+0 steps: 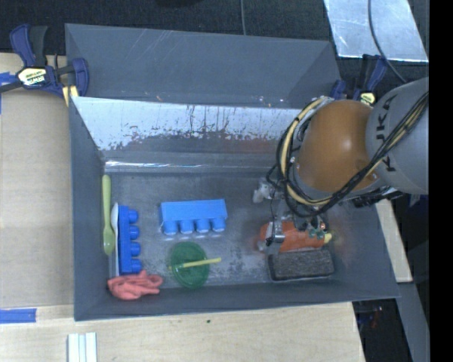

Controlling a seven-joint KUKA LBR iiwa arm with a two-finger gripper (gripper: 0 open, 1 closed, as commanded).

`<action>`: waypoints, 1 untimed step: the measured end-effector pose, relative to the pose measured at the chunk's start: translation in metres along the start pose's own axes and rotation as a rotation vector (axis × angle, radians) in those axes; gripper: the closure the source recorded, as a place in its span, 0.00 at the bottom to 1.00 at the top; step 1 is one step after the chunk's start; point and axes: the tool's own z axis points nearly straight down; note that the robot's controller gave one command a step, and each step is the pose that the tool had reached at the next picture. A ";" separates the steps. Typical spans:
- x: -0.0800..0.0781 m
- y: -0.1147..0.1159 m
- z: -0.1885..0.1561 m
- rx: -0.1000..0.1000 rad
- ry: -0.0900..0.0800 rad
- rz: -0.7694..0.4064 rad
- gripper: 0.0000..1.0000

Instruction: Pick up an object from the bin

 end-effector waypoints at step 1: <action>0.024 -0.025 -0.021 0.002 0.003 -0.002 0.00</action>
Offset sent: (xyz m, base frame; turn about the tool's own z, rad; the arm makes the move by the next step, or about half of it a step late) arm -0.0493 -0.0559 -0.0298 0.0430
